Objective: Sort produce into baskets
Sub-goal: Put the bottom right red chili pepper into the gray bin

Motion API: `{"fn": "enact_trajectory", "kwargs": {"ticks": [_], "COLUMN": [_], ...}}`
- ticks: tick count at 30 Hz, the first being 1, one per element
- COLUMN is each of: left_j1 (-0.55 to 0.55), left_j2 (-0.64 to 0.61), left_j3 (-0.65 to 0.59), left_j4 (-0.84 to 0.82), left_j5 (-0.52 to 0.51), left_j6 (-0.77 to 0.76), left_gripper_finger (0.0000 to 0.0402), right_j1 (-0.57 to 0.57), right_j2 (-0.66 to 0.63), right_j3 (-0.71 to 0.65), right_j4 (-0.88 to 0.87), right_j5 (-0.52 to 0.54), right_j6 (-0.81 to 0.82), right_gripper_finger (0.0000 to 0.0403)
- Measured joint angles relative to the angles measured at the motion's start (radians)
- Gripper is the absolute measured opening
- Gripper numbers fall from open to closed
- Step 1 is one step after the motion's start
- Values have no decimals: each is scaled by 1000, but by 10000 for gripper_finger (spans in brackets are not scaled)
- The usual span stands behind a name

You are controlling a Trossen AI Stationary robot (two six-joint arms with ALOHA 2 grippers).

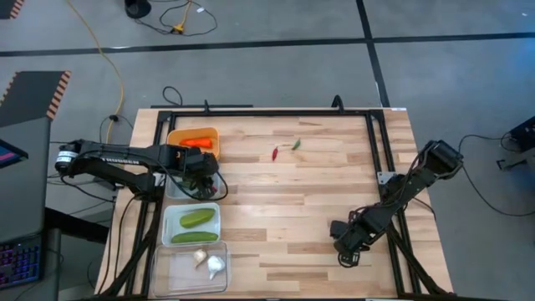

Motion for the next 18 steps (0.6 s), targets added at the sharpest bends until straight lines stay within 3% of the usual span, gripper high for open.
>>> {"fn": "enact_trajectory", "kwargs": {"ticks": [4, 10, 18], "left_j1": [0, 0, 0], "left_j2": [0, 0, 0], "left_j3": [0, 0, 0], "left_j4": [63, 144, 381], "left_j5": [0, 0, 4], "left_j6": [29, 67, 179], "left_gripper_finger": [158, 158, 158], "right_j1": [-20, -71, -196], "right_j2": [0, 1, 4], "right_j3": [0, -1, -2], "right_j4": [5, 21, 217], "right_j5": [-7, -23, 30], "right_j6": [-2, -13, -247], "right_gripper_finger": [66, 61, 62]}}
